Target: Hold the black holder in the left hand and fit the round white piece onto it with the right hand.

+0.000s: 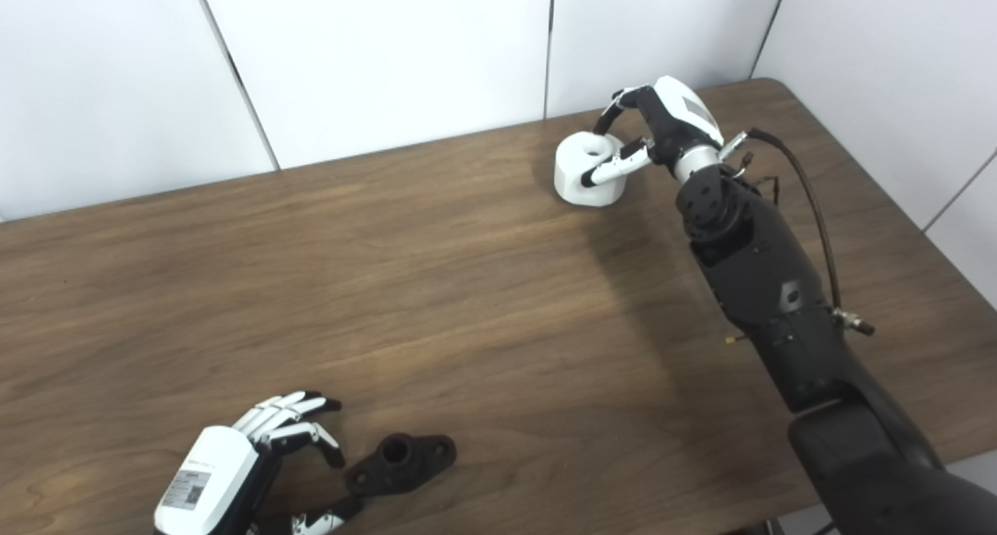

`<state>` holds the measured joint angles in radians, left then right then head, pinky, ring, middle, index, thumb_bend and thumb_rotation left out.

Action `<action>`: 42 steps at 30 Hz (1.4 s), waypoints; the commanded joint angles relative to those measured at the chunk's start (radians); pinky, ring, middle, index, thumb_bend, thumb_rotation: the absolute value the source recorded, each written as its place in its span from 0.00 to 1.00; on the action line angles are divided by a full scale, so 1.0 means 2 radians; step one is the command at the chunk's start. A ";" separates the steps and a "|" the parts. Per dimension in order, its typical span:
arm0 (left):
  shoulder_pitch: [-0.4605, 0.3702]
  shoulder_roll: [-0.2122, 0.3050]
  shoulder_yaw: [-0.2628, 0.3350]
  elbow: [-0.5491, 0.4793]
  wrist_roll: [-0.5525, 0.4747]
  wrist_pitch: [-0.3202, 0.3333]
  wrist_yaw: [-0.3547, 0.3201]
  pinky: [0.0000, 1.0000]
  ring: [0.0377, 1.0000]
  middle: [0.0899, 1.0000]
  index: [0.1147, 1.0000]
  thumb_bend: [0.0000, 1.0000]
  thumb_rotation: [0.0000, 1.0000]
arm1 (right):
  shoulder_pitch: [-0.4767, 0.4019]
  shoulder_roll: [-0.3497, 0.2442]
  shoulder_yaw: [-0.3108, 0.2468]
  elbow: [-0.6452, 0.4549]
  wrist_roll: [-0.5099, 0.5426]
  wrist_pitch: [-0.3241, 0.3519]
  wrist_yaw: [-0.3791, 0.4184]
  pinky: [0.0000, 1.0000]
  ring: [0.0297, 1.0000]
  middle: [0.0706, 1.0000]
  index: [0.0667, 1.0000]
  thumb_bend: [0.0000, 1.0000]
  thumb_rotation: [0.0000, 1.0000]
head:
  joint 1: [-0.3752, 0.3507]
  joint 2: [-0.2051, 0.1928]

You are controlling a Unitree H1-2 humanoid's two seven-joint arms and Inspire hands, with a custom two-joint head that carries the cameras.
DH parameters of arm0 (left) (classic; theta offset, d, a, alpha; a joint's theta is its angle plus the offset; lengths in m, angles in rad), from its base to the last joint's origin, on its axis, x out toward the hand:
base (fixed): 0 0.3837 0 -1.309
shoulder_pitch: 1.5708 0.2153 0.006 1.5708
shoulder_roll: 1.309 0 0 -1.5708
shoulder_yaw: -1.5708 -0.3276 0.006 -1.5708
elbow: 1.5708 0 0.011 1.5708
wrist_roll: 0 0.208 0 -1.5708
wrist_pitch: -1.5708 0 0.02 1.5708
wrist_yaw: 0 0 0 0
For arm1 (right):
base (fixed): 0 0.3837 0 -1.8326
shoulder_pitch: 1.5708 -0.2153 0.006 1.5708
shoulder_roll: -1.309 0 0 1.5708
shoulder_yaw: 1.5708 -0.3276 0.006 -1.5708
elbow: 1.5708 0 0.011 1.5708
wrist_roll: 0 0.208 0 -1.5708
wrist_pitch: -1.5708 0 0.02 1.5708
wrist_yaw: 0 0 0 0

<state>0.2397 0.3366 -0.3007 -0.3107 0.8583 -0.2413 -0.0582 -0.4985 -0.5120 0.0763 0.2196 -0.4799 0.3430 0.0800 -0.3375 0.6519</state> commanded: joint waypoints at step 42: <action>0.009 0.004 0.007 0.021 0.018 0.029 -0.024 0.81 0.84 0.78 0.42 0.51 0.04 | -0.028 -0.034 -0.001 -0.008 0.021 0.038 0.075 0.95 0.99 0.91 0.80 1.00 0.32 | 0.009 0.000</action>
<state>0.2398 0.3265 -0.2956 -0.3116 0.8694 -0.2391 -0.0605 -0.4990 -0.5411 0.0842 0.2203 -0.4393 0.4296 0.2356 -0.3191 0.6504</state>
